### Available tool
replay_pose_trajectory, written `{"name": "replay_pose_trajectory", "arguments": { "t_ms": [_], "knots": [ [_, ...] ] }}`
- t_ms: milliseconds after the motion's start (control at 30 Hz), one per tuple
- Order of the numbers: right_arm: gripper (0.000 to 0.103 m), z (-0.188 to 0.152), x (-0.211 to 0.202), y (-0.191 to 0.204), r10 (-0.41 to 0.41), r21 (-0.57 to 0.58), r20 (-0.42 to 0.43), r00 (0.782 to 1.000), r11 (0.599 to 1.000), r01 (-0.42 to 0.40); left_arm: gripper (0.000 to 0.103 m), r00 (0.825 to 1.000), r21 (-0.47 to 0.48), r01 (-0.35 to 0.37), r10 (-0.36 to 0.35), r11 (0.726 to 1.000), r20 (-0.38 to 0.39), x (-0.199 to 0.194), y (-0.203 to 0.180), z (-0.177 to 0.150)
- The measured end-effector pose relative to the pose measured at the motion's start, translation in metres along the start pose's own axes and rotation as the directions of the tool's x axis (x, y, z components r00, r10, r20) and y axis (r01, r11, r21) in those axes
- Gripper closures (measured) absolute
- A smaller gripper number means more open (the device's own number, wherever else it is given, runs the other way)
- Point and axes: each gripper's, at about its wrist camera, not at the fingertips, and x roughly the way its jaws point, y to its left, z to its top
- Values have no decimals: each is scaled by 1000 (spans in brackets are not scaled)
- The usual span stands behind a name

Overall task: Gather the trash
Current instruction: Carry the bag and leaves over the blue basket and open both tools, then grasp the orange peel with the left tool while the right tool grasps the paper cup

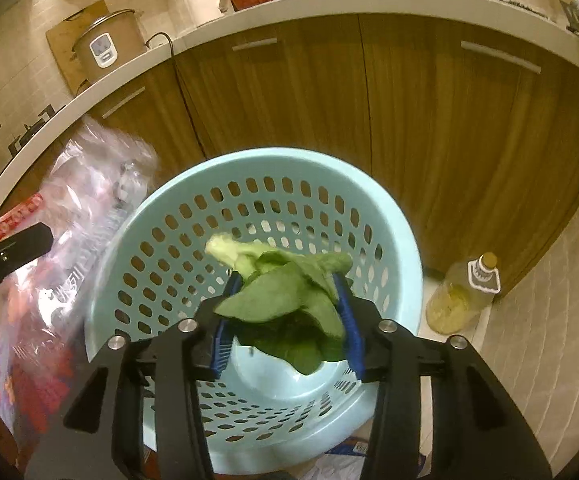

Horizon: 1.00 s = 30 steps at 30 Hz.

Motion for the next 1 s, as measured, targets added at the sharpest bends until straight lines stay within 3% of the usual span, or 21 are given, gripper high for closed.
{"name": "replay_pose_trajectory", "arguments": {
  "t_ms": [33,100,400,600,767,1000],
  "knots": [
    [51,0,-1,0,6,2,-1,1000,1000,-6,60,1000,3,3,-3,1000,-4,1,0,-1],
    [39,-1,-4,-1,14,4,8,1000,1000,-14,55,1000,14,-6,6,1000,1,0,-1,-3],
    [39,-3,-22,4,13,-17,51,999,1000,-12,50,999,18,-5,4,1000,49,-24,2,-5],
    [39,-2,-45,22,66,-53,102,993,997,-61,48,993,10,-11,10,1000,116,-52,11,-13],
    [39,-4,-70,56,129,-135,156,979,985,-108,43,981,0,-44,44,999,190,-88,24,-21],
    [39,-11,-92,112,216,-233,169,962,957,-174,39,957,-44,-91,99,995,273,-145,52,-39]
  ]
}}
